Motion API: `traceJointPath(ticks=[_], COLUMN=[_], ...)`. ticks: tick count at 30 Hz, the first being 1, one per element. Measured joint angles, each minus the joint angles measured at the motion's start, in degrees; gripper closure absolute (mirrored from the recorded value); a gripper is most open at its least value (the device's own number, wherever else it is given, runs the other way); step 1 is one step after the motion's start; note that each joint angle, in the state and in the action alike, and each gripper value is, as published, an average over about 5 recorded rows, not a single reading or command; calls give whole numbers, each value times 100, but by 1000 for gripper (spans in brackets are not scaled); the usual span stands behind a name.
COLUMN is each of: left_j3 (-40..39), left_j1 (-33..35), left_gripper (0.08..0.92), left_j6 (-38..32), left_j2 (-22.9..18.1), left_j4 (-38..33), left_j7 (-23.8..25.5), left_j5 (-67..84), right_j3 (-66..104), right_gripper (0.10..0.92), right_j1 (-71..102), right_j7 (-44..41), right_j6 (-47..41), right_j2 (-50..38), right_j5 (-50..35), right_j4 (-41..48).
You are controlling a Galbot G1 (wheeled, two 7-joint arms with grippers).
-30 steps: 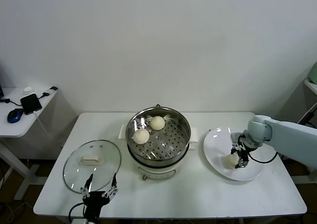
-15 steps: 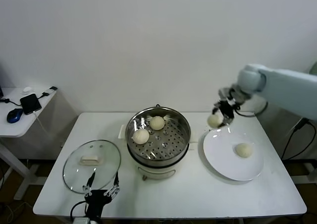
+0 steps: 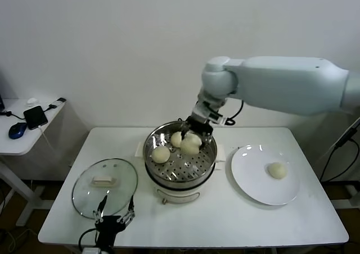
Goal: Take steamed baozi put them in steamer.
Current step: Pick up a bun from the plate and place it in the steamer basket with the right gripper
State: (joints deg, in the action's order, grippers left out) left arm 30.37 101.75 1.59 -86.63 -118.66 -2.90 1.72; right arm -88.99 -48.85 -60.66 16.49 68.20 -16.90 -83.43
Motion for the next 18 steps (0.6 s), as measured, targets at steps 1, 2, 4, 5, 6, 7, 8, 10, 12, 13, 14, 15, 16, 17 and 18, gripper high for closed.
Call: traceJointPath(ticks=[1, 2, 4, 5, 6, 7, 8, 10, 12, 13, 14, 15, 16, 17, 18], left_j3=[-1, 0, 3, 6, 9, 10, 11, 12, 13, 15, 18, 21, 24, 26, 28], left_j1=[5, 10, 17, 19, 20, 21, 22, 25, 29, 30, 32, 33, 34, 35, 36], left_gripper=[177, 177, 177, 177, 177, 177, 177, 177, 177, 177, 177, 177, 177, 177, 177], left_j6=[-2, -4, -9, -11, -14, -18, -21, -29, -34, -36, -38, -40, -42, -44, -46], left_j2=[-3, -7, -16, -19, -23, -26, -29, -34, -37, -37, -38, -38, -38, -38, -38], left_j4=[-6, -12, -20, -20, -17, -15, -12, -5, 3, 8, 13, 16, 18, 21, 24], left_j7=[0, 0, 0, -1, -2, -3, -4, -7, -9, -10, -11, -12, -13, -14, -15], left_j5=[0, 0, 0, 0, 0, 0, 0, 0, 0, 0, 0, 0, 0, 1, 1], right_j3=[-7, -14, -22, -24, -24, -22, -18, -2, 19, 31, 42, 53, 62, 70, 76], right_gripper=[355, 355, 355, 355, 355, 355, 355, 355, 354, 353, 350, 343, 336, 329, 317], right_j1=[60, 126, 260, 327, 396, 465, 533, 673, 809, 874, 934, 991, 1044, 1091, 1133], right_j7=[22, 44, 91, 115, 139, 163, 189, 242, 291, 311, 328, 341, 353, 362, 369], right_j6=[82, 157, 284, 337, 386, 433, 477, 557, 626, 657, 688, 719, 748, 775, 802], right_j2=[69, 132, 241, 288, 333, 375, 415, 493, 562, 593, 621, 647, 669, 687, 703], right_j5=[80, 161, 318, 393, 468, 540, 609, 746, 867, 922, 972, 1018, 1058, 1093, 1122], right_j4=[14, 33, 80, 106, 135, 165, 197, 270, 347, 386, 423, 461, 497, 532, 568])
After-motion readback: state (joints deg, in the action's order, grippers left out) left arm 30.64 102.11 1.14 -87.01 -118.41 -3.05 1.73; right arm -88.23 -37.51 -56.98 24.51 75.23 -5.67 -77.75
